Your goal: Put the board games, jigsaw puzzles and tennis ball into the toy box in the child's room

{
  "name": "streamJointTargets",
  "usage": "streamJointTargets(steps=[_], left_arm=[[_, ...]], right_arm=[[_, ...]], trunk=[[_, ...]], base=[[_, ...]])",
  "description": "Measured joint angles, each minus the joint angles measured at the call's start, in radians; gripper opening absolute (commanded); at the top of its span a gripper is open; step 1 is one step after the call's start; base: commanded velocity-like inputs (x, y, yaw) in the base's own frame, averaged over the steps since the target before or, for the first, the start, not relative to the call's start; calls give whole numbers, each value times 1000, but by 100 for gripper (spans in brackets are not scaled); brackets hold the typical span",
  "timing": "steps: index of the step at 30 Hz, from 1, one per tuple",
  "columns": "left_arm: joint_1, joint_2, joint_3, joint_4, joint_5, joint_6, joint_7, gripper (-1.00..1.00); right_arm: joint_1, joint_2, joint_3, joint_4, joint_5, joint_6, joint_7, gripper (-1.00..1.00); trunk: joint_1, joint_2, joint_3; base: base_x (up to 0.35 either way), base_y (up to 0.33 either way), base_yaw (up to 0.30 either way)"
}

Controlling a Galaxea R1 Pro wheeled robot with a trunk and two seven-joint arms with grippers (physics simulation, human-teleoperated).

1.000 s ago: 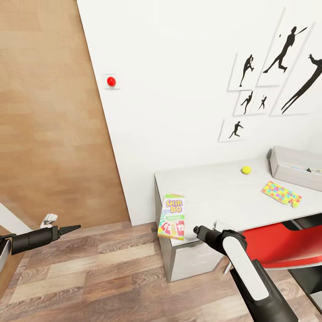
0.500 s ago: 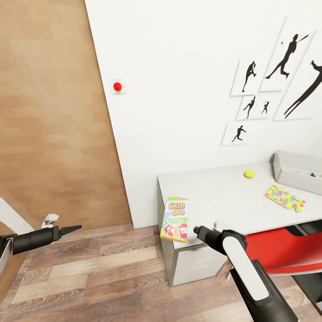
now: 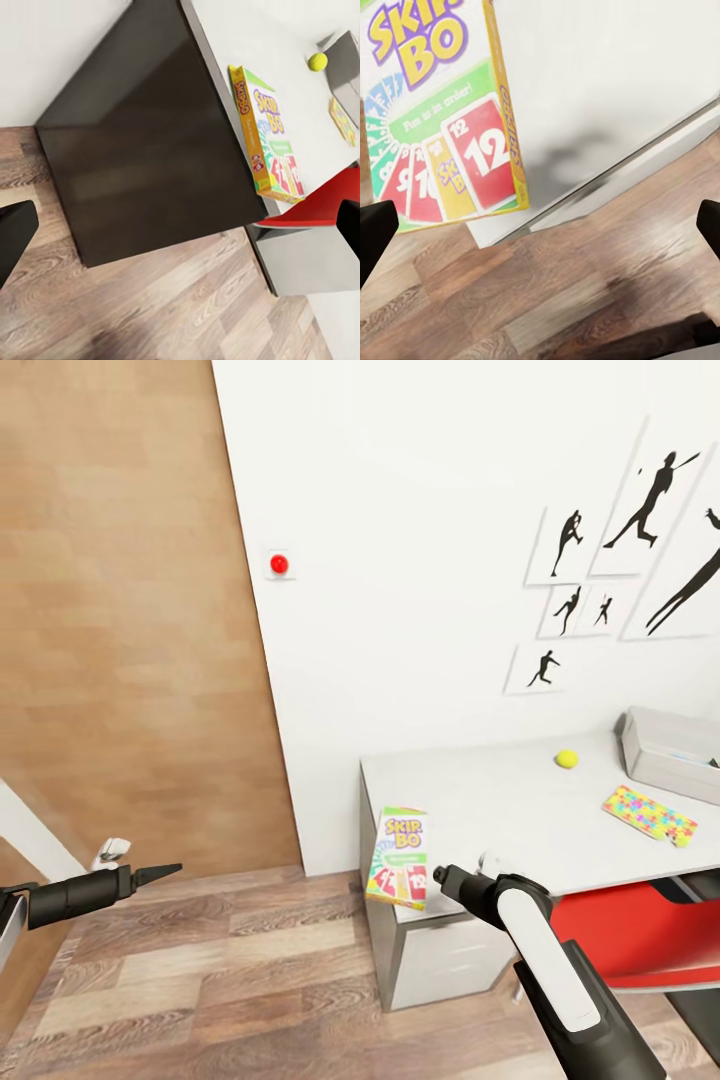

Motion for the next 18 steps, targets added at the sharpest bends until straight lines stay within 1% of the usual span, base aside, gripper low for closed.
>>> streamJointTargets(steps=[9,15,18], left_arm=[[0,2,0,0,0,6,-2,100],[0,3,3,0,0,7,-2,100],[0,4,5,0,0,7,-1,100]], right_arm=[[0,0,-1,0,1,0,0,100],[0,0,-18,0,0,0,0,100],[0,0,-21,0,0,0,0,100]], trunk=[[0,0,14],[0,0,24],[0,0,28]], base=[[0,0,89],[0,0,89],[0,0,89]])
